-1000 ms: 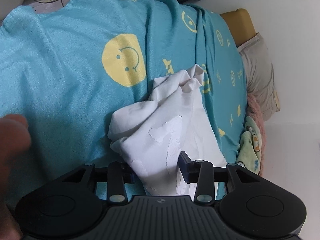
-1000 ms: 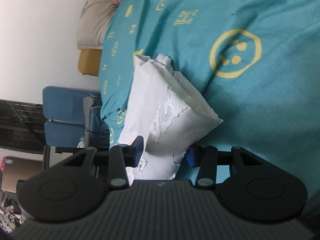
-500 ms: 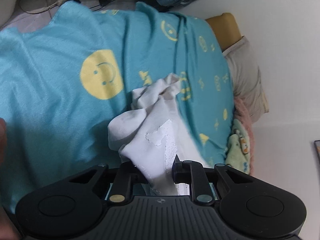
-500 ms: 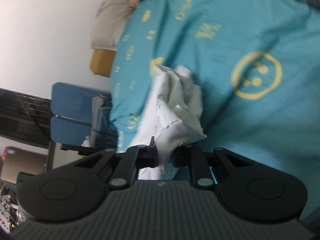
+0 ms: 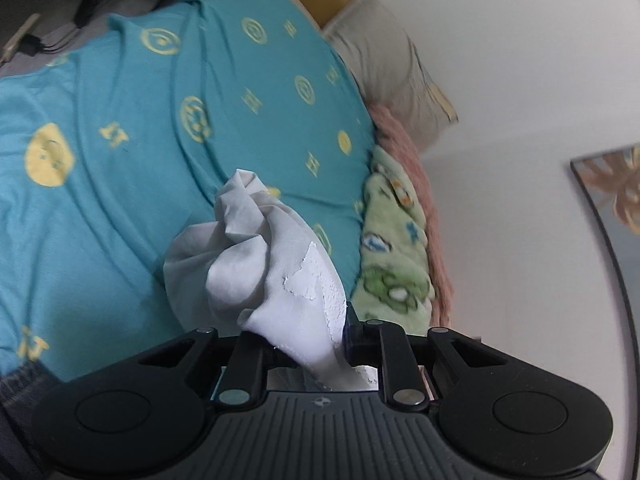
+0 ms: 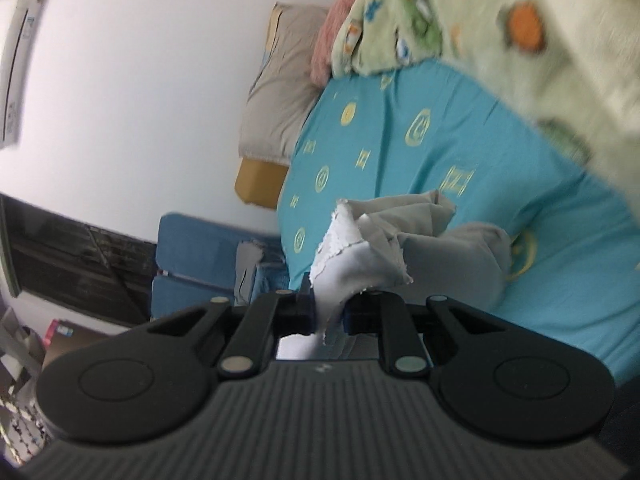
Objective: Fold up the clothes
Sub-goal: 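Carry the bundle onto the green blanket by the wall socket, release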
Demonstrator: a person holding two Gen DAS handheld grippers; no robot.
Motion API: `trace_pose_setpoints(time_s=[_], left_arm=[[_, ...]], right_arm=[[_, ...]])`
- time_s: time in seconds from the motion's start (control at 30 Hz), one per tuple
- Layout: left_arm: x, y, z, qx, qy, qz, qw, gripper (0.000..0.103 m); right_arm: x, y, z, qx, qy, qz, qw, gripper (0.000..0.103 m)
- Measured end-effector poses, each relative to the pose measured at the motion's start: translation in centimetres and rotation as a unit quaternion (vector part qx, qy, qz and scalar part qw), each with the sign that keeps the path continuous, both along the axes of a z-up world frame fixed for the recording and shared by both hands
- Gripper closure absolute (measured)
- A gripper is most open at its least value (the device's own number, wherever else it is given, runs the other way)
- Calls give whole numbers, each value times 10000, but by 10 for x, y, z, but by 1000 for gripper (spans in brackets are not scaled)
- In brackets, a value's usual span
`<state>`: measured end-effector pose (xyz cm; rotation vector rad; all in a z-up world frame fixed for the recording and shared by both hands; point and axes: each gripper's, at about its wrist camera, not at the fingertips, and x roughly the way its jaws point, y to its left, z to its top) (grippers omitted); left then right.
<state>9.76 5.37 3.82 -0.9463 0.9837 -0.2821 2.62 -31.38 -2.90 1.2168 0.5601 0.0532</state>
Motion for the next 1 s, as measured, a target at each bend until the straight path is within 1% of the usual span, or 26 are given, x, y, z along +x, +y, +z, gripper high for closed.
trace_pose_setpoints(time_s=[0.1,0.2,0.3,0.33,0.37,0.43,0.5,0.6,0.63,0.67,0.7,0.77,0.8,0.9,0.97,1.0], left_arm=[[8,-41,2,21,41,-387,9992,84],[25,-86,3,16,67,-760,9971,84],[50,-143,15,64,-82,-1076,9941,84],[59,-163,20,63,-146,-1166,9931,84],[68,-182,26,12,-226,-1230,9922,84],[86,-218,40,-229,-391,-1333,9900,84],[99,-255,54,-468,-619,-1485,9859,84],[116,-302,74,-858,-1084,-1765,9745,84],[121,-317,79,-950,-1256,-1861,9698,83],[125,-331,78,-956,-1467,-1965,9647,83],[127,-344,76,-938,-1654,-2059,9599,81],[125,-364,55,-649,-1822,-2217,9557,78],[122,-371,39,-459,-1851,-2302,9543,76],[105,-382,-23,184,-1720,-2588,9503,75],[91,-383,-67,722,-1428,-2905,9434,74],[86,-383,-83,888,-1322,-3021,9399,73]], right_arm=[[-4,-38,5,-45,-22,-147,9999,87],[-9,-76,11,-91,-45,-293,9995,87],[0,-121,27,-318,-61,-527,9981,87],[6,-137,34,-385,-126,-624,9972,87],[12,-152,42,-451,-193,-721,9962,87],[23,-185,60,-579,-440,-977,9926,87],[30,-213,87,-857,-856,-1238,9849,87],[30,-244,125,-1458,-1455,-1661,9643,88],[28,-252,133,-1621,-1603,-1778,9573,88],[27,-259,137,-1784,-1681,-1879,9511,88],[26,-263,137,-1959,-1666,-1960,9463,88],[23,-269,123,-2191,-1452,-2072,9423,88],[21,-271,109,-2243,-1242,-2090,9437,87],[4,-269,46,-2269,-308,-1973,9532,87],[-6,-265,-4,-2042,398,-1797,9615,87],[-10,-262,-18,-1996,519,-1756,9626,87]])
